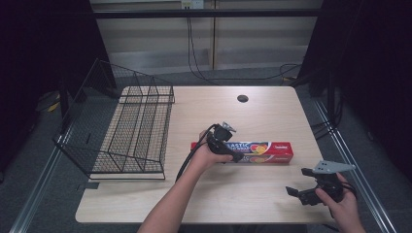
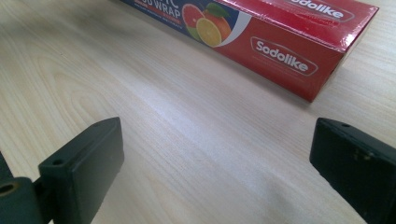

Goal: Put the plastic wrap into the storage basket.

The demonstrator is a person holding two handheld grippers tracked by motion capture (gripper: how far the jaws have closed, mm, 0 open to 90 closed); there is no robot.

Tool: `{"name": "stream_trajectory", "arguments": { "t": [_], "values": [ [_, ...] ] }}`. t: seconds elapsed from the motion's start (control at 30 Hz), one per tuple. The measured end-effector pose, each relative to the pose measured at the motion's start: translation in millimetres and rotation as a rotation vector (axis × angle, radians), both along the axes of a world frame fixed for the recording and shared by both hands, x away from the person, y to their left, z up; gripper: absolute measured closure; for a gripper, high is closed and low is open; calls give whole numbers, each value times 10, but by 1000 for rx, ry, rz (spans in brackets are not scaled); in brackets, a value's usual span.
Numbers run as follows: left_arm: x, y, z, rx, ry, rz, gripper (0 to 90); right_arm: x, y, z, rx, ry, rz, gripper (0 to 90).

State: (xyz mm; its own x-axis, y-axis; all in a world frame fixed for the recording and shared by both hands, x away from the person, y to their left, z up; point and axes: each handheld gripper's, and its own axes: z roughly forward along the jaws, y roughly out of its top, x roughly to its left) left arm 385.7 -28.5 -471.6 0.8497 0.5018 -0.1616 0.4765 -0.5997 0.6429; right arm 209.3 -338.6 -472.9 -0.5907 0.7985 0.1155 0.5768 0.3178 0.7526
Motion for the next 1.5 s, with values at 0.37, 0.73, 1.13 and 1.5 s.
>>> {"name": "stream_trajectory", "arguments": {
  "t": [0.37, 0.73, 1.13, 1.5],
  "values": [
    [-62, 0, 19, 100, -9, -63, 102, -1, -5, 2, 2, 1, -8, 28],
    [-161, 70, 73, 142, 32, -73, 353, -3, 1, 6, -4, -1, -7, 28],
    [-193, 129, 100, 130, 109, 25, 356, 0, 8, 14, -4, -9, -13, 28],
    [-34, -74, 144, 161, 122, -13, 330, 8, -4, 9, -2, -5, -9, 28]
  ]
}}
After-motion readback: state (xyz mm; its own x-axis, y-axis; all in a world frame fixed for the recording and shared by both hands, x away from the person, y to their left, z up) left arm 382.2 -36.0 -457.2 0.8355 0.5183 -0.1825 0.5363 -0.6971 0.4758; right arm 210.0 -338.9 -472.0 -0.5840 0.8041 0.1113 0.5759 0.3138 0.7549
